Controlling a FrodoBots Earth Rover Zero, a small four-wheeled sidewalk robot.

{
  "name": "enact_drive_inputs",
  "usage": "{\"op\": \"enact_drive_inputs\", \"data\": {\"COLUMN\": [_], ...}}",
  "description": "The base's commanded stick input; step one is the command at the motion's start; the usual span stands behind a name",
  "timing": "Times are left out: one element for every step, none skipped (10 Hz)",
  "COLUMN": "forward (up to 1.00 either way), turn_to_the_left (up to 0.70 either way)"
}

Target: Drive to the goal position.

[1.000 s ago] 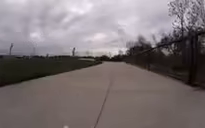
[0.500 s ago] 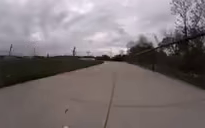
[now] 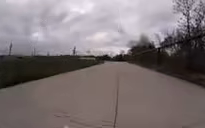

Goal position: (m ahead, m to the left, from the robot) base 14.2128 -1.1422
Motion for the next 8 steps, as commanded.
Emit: {"op": "enact_drive_inputs", "data": {"forward": [1.0, 1.0, 1.0, 1.0, 1.0, 1.0, 1.0, 1.0], "turn_to_the_left": [0.0, 0.0, 0.0, -0.08, -0.34, -0.36, -0.32, -0.27]}}
